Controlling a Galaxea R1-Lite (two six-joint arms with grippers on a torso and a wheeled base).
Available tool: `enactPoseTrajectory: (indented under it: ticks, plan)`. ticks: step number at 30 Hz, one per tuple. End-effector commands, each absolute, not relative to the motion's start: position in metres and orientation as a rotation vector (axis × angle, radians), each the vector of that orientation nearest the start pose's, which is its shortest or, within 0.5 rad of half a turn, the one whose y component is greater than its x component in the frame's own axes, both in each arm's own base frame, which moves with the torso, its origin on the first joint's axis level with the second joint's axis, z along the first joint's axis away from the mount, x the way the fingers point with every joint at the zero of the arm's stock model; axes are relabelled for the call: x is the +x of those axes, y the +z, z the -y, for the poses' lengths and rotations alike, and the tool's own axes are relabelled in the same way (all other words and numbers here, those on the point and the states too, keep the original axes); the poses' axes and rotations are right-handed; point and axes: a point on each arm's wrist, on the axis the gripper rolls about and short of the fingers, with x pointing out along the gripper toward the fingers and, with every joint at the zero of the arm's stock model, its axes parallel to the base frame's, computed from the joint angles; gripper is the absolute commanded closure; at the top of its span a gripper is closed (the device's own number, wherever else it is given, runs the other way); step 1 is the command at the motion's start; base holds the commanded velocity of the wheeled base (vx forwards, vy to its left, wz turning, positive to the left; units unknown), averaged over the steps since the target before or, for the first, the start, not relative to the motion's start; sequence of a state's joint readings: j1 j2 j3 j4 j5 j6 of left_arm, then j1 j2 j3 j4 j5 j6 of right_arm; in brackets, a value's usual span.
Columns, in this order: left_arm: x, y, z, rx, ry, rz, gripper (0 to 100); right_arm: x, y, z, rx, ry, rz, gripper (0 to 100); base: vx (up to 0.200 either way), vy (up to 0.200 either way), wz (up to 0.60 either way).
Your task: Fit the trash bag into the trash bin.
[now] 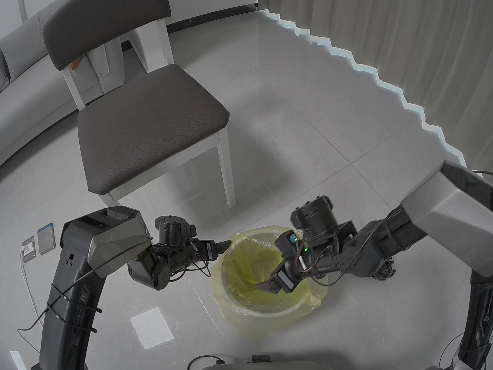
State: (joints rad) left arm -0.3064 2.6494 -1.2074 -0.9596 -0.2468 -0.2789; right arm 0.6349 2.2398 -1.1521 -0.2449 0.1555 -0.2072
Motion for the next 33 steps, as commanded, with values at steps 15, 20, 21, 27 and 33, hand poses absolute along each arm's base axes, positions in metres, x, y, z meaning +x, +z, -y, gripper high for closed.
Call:
enactPoseTrajectory:
  ticks: [15, 20, 21, 27, 33]
  plan:
    - [0.396, -0.037, 0.098, -0.399, -0.452, -0.443, 0, 0.356, 0.049, -0.112, -0.264, 0.524, -0.821, 0, 0.000, 0.000, 0.00]
    - [0.392, -0.035, 0.099, -0.394, -0.437, -0.433, 0, 0.355, 0.038, -0.159, -0.360, 0.571, -0.739, 0, 0.000, 0.000, 0.00]
    - [0.391, -0.035, 0.099, -0.393, -0.436, -0.433, 0, 0.353, 0.038, -0.162, -0.370, 0.577, -0.734, 0, 0.000, 0.000, 0.00]
    - [0.379, -0.039, 0.094, -0.389, -0.430, -0.420, 0, 0.338, 0.025, -0.212, -0.456, 0.695, -0.672, 0, 0.000, 0.000, 0.00]
    - [0.371, -0.041, 0.086, -0.389, -0.413, -0.412, 0, 0.325, 0.012, -0.236, -0.469, 0.766, -0.688, 0, 0.000, 0.000, 0.00]
